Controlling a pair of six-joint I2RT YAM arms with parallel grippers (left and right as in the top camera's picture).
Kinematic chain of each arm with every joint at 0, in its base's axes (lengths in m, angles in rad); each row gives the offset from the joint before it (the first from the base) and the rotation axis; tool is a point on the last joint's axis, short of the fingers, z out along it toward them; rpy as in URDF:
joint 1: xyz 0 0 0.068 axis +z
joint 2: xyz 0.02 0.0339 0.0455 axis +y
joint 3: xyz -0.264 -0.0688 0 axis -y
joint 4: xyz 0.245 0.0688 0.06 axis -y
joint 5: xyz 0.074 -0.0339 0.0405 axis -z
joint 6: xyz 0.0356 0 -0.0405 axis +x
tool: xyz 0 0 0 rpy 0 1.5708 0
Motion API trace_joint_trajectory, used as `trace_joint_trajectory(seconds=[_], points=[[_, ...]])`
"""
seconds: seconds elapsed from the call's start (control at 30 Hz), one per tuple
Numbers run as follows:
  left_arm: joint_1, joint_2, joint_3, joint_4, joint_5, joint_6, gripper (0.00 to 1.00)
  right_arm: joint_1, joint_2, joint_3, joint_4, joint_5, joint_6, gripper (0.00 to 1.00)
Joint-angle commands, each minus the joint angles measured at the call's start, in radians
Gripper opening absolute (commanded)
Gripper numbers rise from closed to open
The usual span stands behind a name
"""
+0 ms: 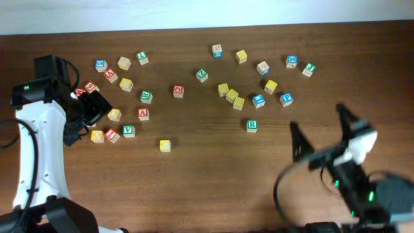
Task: Spell out CVPR
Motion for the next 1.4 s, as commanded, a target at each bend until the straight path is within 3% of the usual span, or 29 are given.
trace_joint_trajectory(seconds=[0.0, 0.13, 0.23, 0.33, 0.47, 0.6, 0.67, 0.73, 0.83, 0.93, 1.07, 1.17, 1.23, 1.37], points=[[-0.001, -0.001, 0.003, 0.0, 0.015, -0.013, 0.99, -0.005, 0.284, 0.289, -0.229, 0.114, -0.121, 0.98], [-0.003, -0.001, 0.003, -0.002, 0.016, -0.013, 0.99, -0.005, 0.698, 0.665, -0.533, 0.09, -0.121, 0.98], [-0.003, -0.001, 0.003, -0.014, 0.024, -0.013, 0.99, -0.003, 0.989, 0.942, -0.827, -0.192, -0.12, 0.98], [-0.003, -0.001, 0.003, -0.041, 0.049, -0.013, 0.98, -0.003, 1.107, 0.964, -0.919, -0.46, -0.118, 0.98], [-0.014, 0.0, 0.001, -0.051, 0.066, -0.012, 0.89, 0.018, 1.238, 0.962, -0.963, -0.501, -0.118, 0.98], [-0.018, 0.0, -0.013, -0.042, 0.068, 0.0, 0.64, 0.122, 1.324, 0.962, -0.963, -0.454, -0.118, 0.98], [-0.029, 0.0, -0.04, -0.007, 0.078, 0.042, 0.64, 0.179, 1.335, 0.962, -0.962, -0.359, -0.117, 0.98], [-0.08, 0.006, -0.09, 0.034, 0.087, 0.117, 0.7, 0.24, 1.335, 0.962, -0.963, -0.212, -0.078, 0.98], [-0.183, 0.069, -0.17, 0.132, -0.095, 0.123, 0.7, 0.285, 1.335, 0.962, -0.963, -0.143, -0.038, 0.98], [-0.213, 0.145, -0.2, 0.267, -0.178, 0.124, 0.68, 0.285, 1.335, 0.962, -0.963, -0.143, -0.019, 0.98], [-0.213, 0.225, -0.2, 0.324, -0.18, 0.139, 0.64, 0.285, 1.335, 0.962, -0.966, -0.119, -0.019, 0.98], [-0.213, 0.266, -0.2, 0.361, -0.079, 0.276, 0.65, 0.285, 1.335, 0.962, -0.956, -0.102, -0.019, 0.98], [-0.213, 0.288, -0.2, 0.382, -0.067, 0.285, 0.57, 0.285, 1.335, 0.962, -0.948, -0.102, -0.019, 0.98], [-0.213, 0.306, -0.2, 0.394, -0.068, 0.289, 0.52, 0.285, 1.335, 0.962, -0.948, -0.102, -0.019, 0.98]])
